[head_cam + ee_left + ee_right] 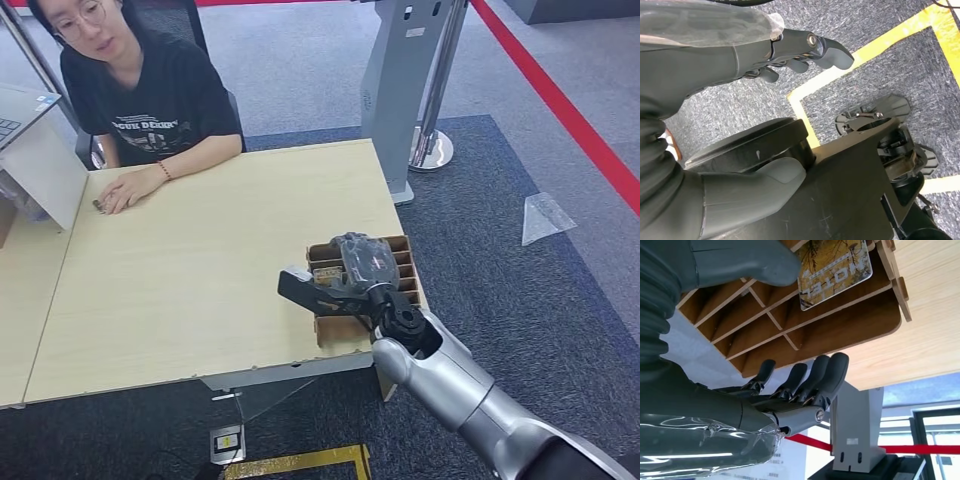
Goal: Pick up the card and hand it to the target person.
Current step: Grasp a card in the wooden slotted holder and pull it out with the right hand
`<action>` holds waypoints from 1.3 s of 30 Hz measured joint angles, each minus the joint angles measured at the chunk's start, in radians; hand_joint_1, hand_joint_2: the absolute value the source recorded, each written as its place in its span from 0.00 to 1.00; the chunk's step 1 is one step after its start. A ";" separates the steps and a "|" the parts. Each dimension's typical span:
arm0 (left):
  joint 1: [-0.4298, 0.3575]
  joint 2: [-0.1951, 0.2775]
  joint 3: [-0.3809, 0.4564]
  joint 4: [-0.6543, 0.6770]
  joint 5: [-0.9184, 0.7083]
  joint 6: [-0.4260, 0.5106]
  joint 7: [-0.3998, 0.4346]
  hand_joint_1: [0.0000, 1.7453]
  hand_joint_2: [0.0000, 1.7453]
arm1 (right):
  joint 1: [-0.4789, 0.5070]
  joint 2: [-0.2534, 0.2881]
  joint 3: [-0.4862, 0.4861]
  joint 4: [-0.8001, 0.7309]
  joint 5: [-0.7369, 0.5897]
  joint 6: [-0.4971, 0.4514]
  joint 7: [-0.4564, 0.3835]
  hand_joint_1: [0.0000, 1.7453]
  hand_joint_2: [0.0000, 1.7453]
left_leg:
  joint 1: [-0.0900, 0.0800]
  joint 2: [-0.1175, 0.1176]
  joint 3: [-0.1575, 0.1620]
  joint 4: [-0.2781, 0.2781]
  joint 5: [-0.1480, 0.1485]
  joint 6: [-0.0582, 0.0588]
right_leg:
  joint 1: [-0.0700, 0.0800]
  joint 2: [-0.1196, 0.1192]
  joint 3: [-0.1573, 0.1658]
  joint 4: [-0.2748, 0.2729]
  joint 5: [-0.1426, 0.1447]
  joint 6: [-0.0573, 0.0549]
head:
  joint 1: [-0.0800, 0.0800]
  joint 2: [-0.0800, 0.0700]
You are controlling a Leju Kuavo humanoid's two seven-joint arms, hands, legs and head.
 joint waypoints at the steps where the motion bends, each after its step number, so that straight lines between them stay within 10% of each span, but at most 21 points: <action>1: 0.000 0.000 0.000 0.000 0.000 0.000 0.000 0.00 1.00 | -0.001 0.001 0.000 0.005 0.000 0.000 0.000 0.37 1.00 | 0.000 0.000 0.000 0.000 0.000 0.000 | 0.000 0.000 0.000 0.000 0.000 0.000 | 0.000 0.000; 26: 0.000 -0.001 0.000 0.000 0.003 0.000 0.000 0.00 1.00 | -0.032 0.029 0.018 0.110 0.016 0.004 -0.003 0.47 1.00 | 0.000 0.000 0.000 0.000 0.000 0.000 | 0.000 0.000 0.000 0.000 0.000 0.000 | 0.000 0.000; 39: -0.001 -0.001 0.000 0.000 -0.001 0.000 0.000 0.00 1.00 | -0.043 0.031 0.021 0.125 0.025 0.003 0.000 1.00 1.00 | 0.000 0.000 0.000 0.000 0.000 0.000 | 0.000 0.000 0.000 0.000 0.000 0.000 | 0.000 0.000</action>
